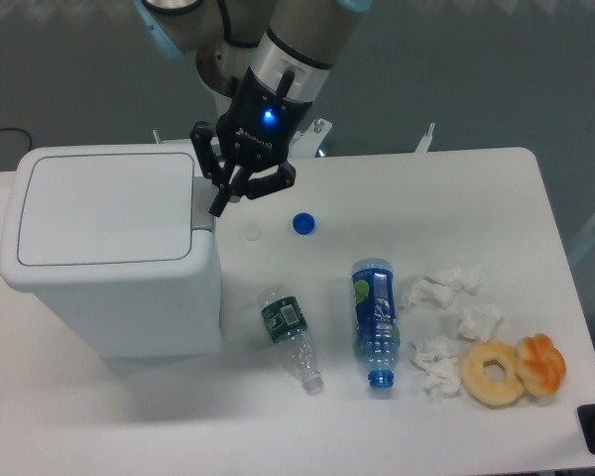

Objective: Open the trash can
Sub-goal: 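Lower the gripper onto the lid's raised button edge and press down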

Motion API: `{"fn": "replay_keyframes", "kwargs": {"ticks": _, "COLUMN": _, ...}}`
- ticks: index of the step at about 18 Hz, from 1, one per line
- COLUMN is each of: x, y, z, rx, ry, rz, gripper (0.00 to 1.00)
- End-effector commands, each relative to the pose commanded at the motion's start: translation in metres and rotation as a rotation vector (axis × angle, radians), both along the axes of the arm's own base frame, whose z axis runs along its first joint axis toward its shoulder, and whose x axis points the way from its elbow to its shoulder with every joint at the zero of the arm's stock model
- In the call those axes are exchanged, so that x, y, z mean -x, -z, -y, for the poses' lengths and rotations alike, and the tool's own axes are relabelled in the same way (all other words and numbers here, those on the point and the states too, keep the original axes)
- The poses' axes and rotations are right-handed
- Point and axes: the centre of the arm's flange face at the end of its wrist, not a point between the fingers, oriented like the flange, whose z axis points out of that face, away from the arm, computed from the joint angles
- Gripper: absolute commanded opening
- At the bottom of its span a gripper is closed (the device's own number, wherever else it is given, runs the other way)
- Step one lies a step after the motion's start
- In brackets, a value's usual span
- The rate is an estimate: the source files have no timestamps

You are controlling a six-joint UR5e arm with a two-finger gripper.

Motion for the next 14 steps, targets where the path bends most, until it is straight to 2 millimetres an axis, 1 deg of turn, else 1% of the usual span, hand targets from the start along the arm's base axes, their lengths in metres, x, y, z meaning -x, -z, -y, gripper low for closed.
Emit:
{"fn": "replay_keyframes", "kwargs": {"ticks": 3, "x": -0.0107, "y": 0.0072, "z": 0.0051, "rx": 0.004, "ry": 0.008, "rz": 0.005, "gripper": 0.0}}
{"fn": "replay_keyframes", "kwargs": {"ticks": 11, "x": -0.0106, "y": 0.0095, "z": 0.005, "rx": 0.007, "ry": 0.01, "rz": 0.008, "gripper": 0.0}}
{"fn": "replay_keyframes", "kwargs": {"ticks": 14, "x": -0.0102, "y": 0.0066, "z": 0.0047, "rx": 0.004, "ry": 0.008, "rz": 0.005, "gripper": 0.0}}
